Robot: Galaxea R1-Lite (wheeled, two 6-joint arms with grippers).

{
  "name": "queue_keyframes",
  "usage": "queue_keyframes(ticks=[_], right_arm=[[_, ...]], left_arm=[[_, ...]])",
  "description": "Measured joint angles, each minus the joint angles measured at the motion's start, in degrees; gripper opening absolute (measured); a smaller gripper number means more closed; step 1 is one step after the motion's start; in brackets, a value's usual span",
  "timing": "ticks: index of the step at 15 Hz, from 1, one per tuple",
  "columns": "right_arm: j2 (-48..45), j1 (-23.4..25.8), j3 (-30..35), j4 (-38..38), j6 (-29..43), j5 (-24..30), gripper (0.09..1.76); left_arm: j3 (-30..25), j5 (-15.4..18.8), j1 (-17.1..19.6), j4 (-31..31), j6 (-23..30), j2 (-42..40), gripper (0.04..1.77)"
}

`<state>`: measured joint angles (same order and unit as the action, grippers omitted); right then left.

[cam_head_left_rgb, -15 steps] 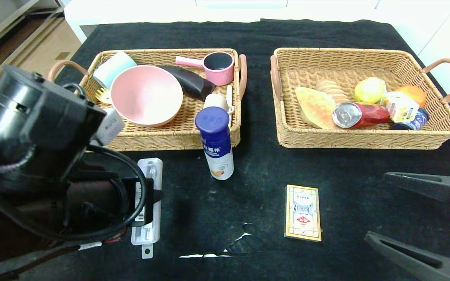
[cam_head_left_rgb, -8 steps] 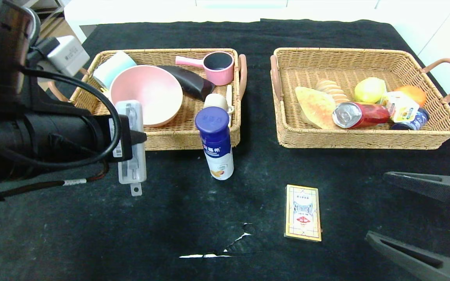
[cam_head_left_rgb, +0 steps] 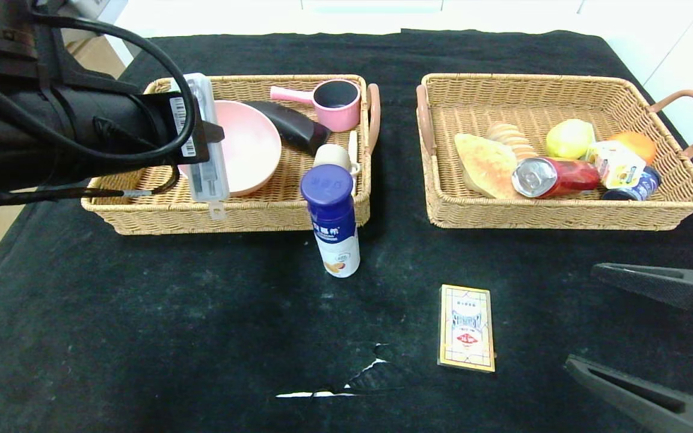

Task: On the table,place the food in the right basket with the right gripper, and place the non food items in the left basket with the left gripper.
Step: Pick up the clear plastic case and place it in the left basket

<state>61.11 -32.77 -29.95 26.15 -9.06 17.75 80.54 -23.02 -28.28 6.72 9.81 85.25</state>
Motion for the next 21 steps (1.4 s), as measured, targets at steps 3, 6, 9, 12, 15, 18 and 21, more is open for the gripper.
queue_keyframes(ticks=[3,6,9,12,15,18,21], right_arm=[[-0.1,0.0,0.0,0.0,-0.1,0.0,1.71],[-0.3,0.0,0.0,0.0,-0.1,0.0,1.71],[-0.4,0.0,0.0,0.0,-0.1,0.0,1.71],[-0.4,0.0,0.0,0.0,-0.1,0.0,1.71],[-0.5,0.0,0.0,0.1,-0.1,0.0,1.71],[-0.7,0.0,-0.1,0.1,-0.1,0.0,1.71],[-0.8,0.1,-0.1,0.1,-0.1,0.0,1.71]], left_arm=[[0.7,0.3,2.4,-5.8,-1.9,3.0,0.63],[2.3,0.0,3.1,-10.9,-2.5,6.2,0.63],[2.9,-0.2,3.9,-14.4,-3.9,8.8,0.63],[3.7,-0.3,4.7,-14.7,-4.2,10.6,0.63],[4.2,-0.3,5.0,-14.6,-4.3,11.5,0.63],[4.3,-0.3,5.0,-14.7,-4.2,11.9,0.94],[4.3,-0.3,4.8,-14.7,-4.2,11.9,1.19]])
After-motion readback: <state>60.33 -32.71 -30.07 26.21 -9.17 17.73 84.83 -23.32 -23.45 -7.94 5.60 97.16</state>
